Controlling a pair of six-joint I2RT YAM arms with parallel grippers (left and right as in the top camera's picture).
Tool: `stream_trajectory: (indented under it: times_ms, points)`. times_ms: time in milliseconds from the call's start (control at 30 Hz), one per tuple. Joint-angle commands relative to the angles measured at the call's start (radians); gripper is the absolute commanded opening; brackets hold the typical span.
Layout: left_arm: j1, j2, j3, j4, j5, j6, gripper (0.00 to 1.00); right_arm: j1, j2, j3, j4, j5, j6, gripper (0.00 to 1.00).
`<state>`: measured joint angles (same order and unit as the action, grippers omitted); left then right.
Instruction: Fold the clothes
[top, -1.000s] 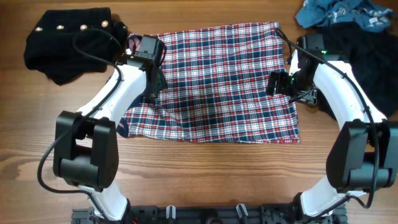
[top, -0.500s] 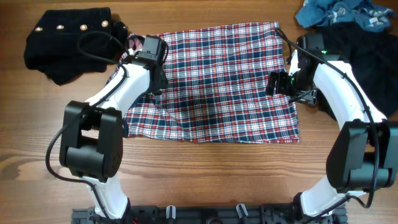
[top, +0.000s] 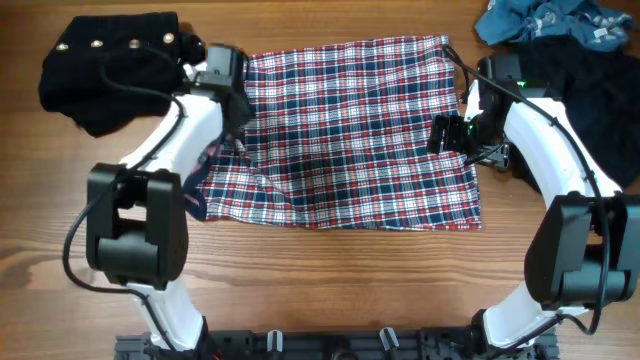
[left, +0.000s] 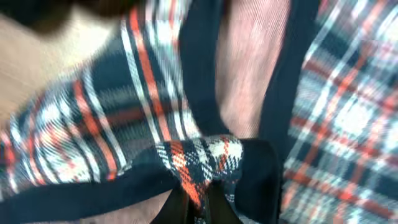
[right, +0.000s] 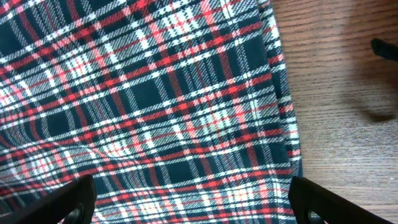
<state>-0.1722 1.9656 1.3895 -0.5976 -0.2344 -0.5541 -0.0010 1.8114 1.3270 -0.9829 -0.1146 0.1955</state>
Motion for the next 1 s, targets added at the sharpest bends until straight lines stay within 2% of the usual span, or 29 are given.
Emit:
stream_trajectory:
  times_ms: [0,67,367,667,700,767,833,967]
  points:
    - [0.042,-0.039,0.102,0.007,-0.022,0.053,0.04,-0.002,-0.021,0.020,0.002,-0.031,-0.012,1.00]
    - [0.080,-0.058,0.129,0.007,-0.067,0.053,0.04,-0.002,-0.021,0.021,0.000,-0.037,-0.013,1.00]
    - [0.259,-0.066,0.130,-0.004,-0.074,0.053,0.05,-0.002,-0.021,0.020,-0.012,-0.043,-0.013,1.00]
    - [0.398,-0.066,0.130,0.025,-0.074,0.053,0.14,-0.002,-0.021,0.020,-0.014,-0.044,-0.013,1.00]
    - [0.415,-0.066,0.130,0.046,-0.074,0.053,0.21,-0.002,-0.021,0.020,-0.015,-0.044,-0.013,1.00]
    - [0.429,-0.066,0.130,0.071,-0.073,0.053,0.47,-0.002,-0.021,0.020,-0.014,-0.044,-0.013,1.00]
    - [0.433,-0.066,0.130,0.090,-0.074,0.055,1.00,-0.002,-0.021,0.020,-0.015,-0.044,-0.018,1.00]
    - [0.424,-0.066,0.130,0.128,-0.073,0.148,1.00,-0.002,-0.021,0.020,-0.024,-0.044,-0.039,1.00]
